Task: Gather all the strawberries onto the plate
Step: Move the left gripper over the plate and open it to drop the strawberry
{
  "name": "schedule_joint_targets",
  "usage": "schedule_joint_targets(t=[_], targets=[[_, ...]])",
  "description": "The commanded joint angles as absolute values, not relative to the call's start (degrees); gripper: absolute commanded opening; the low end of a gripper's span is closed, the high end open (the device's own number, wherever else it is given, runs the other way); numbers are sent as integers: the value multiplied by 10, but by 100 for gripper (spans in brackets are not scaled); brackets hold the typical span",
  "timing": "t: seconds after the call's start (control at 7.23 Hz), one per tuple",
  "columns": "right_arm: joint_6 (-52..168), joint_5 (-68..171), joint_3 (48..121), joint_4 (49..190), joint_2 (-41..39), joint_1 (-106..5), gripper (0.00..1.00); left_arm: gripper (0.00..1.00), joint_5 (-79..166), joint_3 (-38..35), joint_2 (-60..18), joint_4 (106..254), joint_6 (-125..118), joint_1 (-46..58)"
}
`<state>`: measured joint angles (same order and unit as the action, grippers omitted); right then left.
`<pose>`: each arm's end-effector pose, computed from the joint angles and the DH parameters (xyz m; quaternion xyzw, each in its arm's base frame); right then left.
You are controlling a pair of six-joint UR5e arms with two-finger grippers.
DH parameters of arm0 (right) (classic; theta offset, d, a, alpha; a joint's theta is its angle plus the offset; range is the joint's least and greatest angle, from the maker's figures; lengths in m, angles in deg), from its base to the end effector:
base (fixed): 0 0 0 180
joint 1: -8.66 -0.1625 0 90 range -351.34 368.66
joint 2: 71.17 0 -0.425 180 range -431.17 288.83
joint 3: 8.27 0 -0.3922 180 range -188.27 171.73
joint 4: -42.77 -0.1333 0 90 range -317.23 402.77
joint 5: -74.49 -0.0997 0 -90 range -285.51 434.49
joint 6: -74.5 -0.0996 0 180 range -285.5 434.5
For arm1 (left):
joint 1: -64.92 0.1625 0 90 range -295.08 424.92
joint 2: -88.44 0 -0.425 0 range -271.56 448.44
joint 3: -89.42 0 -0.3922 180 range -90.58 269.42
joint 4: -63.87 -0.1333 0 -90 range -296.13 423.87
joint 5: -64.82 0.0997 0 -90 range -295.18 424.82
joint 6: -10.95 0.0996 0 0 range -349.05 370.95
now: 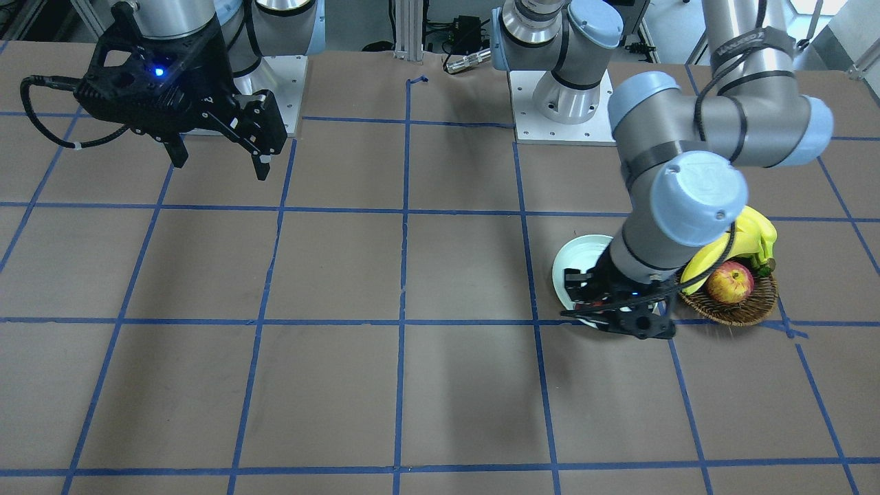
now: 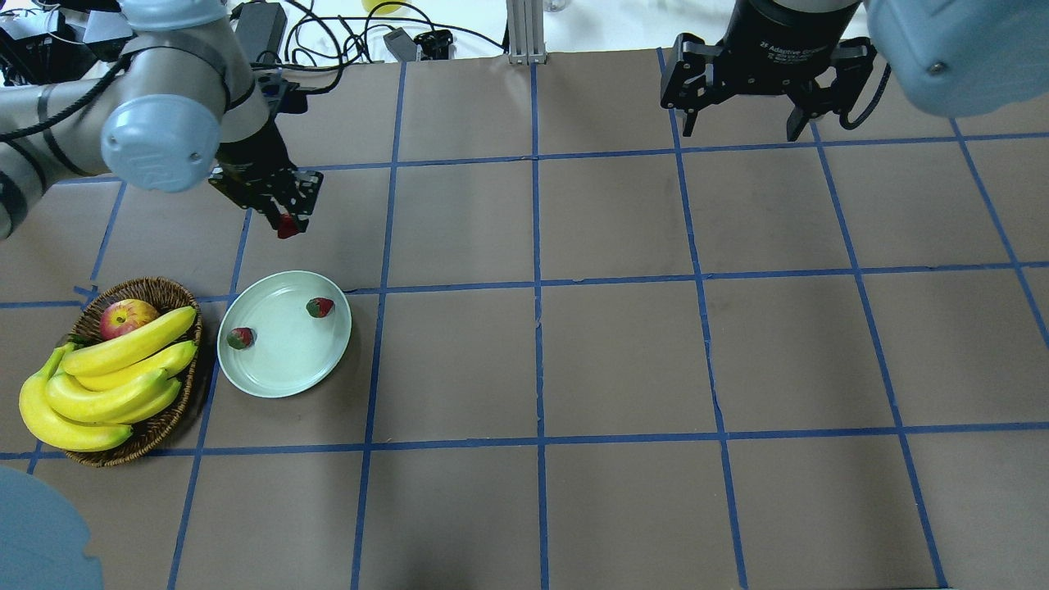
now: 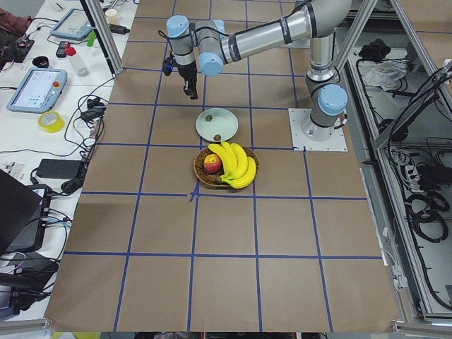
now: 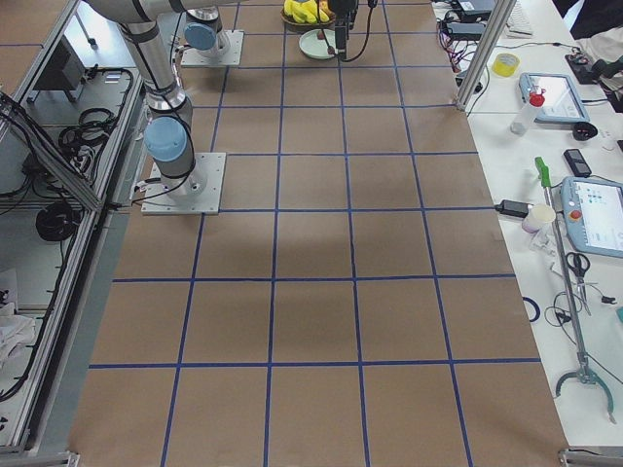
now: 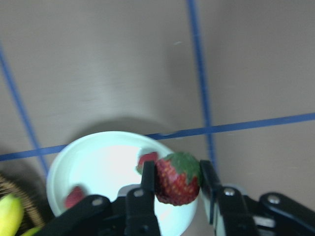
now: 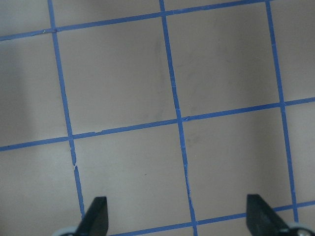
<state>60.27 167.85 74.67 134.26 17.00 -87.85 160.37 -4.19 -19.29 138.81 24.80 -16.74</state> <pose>0.1850 -0.4970 0.5360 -0.0689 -0.9955 0.0629 0.0182 -0.0378 -0.5948 0.3151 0.0506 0.9960 0.0630 0.0369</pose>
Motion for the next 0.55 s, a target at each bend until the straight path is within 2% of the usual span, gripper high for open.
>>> schedule_joint_targets(t=[0.0, 0.14, 0.28, 0.41], targets=[[603, 1678, 747, 1343, 170, -880, 100, 0, 1612, -99, -203, 1386, 269, -113], [603, 1678, 748, 1343, 169, -880, 100, 0, 1609, -112, -212, 1376, 263, -114], [603, 1677, 747, 1343, 170, -880, 100, 8, 1608, -116, -212, 1366, 269, -115], [603, 1677, 747, 1343, 168, -880, 100, 43, 1609, -118, -212, 1373, 270, -114]])
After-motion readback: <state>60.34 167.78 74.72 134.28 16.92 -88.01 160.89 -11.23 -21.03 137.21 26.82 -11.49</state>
